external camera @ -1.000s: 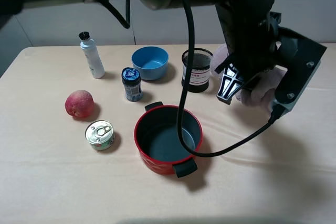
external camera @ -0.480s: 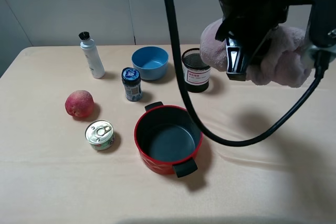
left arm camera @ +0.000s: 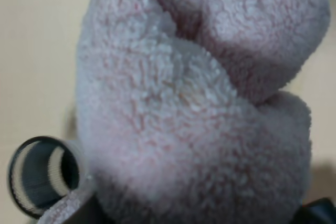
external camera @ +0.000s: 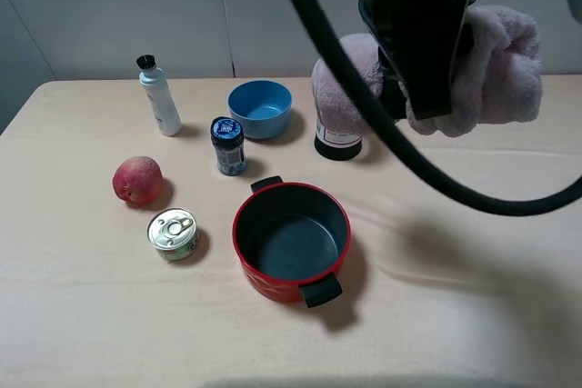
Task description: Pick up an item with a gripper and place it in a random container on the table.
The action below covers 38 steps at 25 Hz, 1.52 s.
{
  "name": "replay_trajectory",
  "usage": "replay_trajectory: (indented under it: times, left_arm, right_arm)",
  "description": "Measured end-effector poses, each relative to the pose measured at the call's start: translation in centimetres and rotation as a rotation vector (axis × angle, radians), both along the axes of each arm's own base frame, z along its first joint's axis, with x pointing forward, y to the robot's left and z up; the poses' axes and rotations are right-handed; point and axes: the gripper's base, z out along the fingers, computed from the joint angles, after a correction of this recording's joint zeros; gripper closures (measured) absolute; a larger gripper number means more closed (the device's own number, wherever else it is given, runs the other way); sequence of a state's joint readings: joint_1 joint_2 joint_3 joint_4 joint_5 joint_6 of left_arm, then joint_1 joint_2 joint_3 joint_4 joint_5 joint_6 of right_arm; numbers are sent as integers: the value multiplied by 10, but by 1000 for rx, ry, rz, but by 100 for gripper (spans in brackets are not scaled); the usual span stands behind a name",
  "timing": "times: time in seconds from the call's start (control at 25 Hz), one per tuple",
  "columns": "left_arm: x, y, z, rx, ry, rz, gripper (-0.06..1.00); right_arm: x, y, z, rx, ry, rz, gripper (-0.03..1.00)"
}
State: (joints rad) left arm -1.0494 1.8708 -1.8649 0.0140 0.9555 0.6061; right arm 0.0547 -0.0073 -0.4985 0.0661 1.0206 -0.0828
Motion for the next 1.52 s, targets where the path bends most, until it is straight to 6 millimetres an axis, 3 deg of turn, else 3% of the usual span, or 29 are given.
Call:
replay_trajectory:
  times: [0.36,0.84,1.08,1.52]
  left_arm:
    - [-20,31,-25,-133,-26,29,55]
    - [-19,65,-101,-291,17,197,55]
    - [-23,78,-130,-365,2,280,55]
    - [-36,101,-167,-308,64,360,55]
  right_arm:
    - [0,0,0,1,0,1,27]
    - [0,0,0,1,0,1,27]
    - [0,0,0,1,0,1,27]
    - [0,0,0,1,0,1,27]
